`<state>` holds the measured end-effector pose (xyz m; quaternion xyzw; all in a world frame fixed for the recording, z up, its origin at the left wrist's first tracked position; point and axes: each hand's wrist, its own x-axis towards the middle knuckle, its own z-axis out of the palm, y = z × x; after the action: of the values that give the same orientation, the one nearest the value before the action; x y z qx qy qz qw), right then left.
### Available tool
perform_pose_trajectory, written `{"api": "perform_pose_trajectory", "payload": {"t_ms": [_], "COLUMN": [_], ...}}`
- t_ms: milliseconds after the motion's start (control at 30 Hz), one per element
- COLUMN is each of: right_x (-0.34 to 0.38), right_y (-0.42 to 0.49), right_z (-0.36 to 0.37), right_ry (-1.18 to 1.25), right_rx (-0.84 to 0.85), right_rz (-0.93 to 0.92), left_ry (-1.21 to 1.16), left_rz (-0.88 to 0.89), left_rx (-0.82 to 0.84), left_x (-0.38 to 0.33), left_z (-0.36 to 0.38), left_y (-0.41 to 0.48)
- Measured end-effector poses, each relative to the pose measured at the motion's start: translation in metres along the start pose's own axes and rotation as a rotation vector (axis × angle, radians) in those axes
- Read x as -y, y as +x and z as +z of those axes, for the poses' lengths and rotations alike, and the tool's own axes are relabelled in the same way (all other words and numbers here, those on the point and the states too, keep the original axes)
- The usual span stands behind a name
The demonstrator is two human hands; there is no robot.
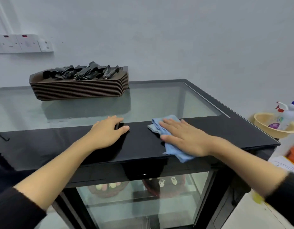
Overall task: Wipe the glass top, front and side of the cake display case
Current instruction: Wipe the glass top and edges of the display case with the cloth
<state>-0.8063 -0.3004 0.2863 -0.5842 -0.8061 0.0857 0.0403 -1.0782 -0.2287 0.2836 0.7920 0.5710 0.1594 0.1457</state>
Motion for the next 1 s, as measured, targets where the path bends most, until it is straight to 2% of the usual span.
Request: {"api": "perform_pose_trajectory", "payload": {"t_ms": [100,200,267,367,433,500,600,667,767,900,1000], "right_x": [-0.061,-0.117,-0.132,-0.107,-0.075,-0.04,-0.022,-0.026,-0.06,-0.105,-0.086], "right_y": [-0.01,0.033,0.082,0.151,0.186,0.193,0.148,0.105,0.097,0.19,0.264], "right_z": [-0.017,-0.025,-0.027,-0.026,-0.019,-0.013,-0.008,-0.013,-0.022,-0.028,-0.026], "right_ry": [0.055,0.021,-0.067,-0.069,-0.038,-0.034,-0.031,-0.013,0.024,-0.037,-0.037], "right_rx": [0.035,-0.104,-0.172,-0.128,-0.133,-0.142,-0.069,-0.015,-0.04,-0.141,-0.164], "right_rz": [0.119,0.408,0.556,0.789,0.761,0.518,0.053,-0.083,0.044,0.466,0.638], "left_ry": [-0.132,-0.091,-0.061,-0.071,-0.019,0.076,0.127,0.069,0.092,0.135,0.165], "left_rz": [0.038,0.033,-0.038,-0.2,-0.249,-0.251,-0.201,-0.16,-0.117,-0.147,-0.168], "left_rx": [-0.023,-0.101,-0.158,-0.23,-0.214,-0.134,0.033,0.097,0.071,-0.003,-0.035], "left_x": [0.014,0.034,0.054,0.084,0.098,0.106,0.121,0.133,0.139,0.137,0.134], "left_z": [-0.02,-0.036,-0.044,-0.05,-0.046,-0.04,-0.045,-0.053,-0.052,-0.047,-0.047], "left_y": [0.009,0.036,0.065,0.106,0.122,0.128,0.128,0.124,0.119,0.121,0.122]}}
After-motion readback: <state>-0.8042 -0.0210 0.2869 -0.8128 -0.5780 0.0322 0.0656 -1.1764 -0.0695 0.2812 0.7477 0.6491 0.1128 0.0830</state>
